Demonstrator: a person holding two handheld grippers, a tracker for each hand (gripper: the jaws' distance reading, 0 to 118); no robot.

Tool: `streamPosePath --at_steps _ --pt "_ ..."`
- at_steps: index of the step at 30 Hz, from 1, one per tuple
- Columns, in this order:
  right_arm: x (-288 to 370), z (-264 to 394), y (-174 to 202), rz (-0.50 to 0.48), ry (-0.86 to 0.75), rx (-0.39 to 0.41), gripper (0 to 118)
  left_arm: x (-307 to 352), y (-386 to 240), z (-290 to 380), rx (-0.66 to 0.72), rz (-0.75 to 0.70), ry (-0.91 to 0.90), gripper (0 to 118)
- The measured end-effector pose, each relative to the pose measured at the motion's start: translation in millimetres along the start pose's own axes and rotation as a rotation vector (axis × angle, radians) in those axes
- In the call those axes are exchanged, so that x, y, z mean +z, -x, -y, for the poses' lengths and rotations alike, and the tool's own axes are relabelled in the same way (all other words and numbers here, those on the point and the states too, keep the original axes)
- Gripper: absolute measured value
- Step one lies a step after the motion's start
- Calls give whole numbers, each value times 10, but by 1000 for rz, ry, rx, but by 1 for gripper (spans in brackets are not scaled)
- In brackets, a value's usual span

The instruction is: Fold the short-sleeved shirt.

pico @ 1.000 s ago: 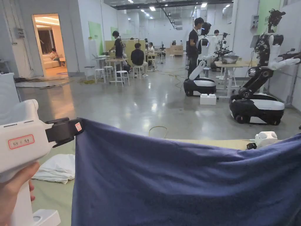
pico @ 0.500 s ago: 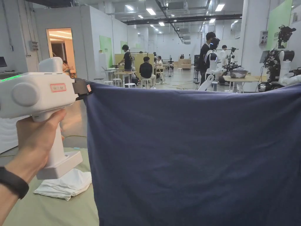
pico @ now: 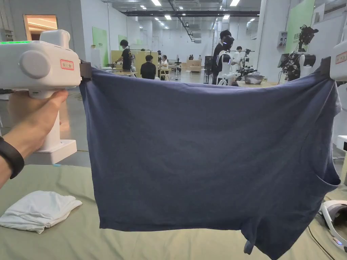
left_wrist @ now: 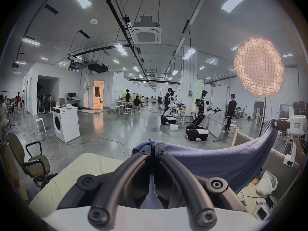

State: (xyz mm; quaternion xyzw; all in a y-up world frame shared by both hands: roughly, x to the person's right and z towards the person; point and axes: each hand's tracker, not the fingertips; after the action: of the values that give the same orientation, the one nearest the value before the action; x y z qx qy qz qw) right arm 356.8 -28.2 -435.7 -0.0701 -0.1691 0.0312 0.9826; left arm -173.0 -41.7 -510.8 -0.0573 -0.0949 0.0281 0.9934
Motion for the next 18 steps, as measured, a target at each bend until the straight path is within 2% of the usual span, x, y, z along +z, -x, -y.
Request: streamPosePath --at_steps 4,8,11,15,18 --pt "-227 268 38 -12 59 -20 2 -193 -4 303 -11 -12 47 4" --pt "-433 886 81 -46 170 -74 2 -340 33 916 37 -20 91 4" --pt "-456 1433 145 -37 248 -23 2 -392 93 1410 89 3 196 4" --pt "-262 2023 44 -83 307 -61 2 -144 106 1991 67 23 251 4" --pt "98 2388 -99 -112 319 -46 2 269 137 2319 59 55 260 4"
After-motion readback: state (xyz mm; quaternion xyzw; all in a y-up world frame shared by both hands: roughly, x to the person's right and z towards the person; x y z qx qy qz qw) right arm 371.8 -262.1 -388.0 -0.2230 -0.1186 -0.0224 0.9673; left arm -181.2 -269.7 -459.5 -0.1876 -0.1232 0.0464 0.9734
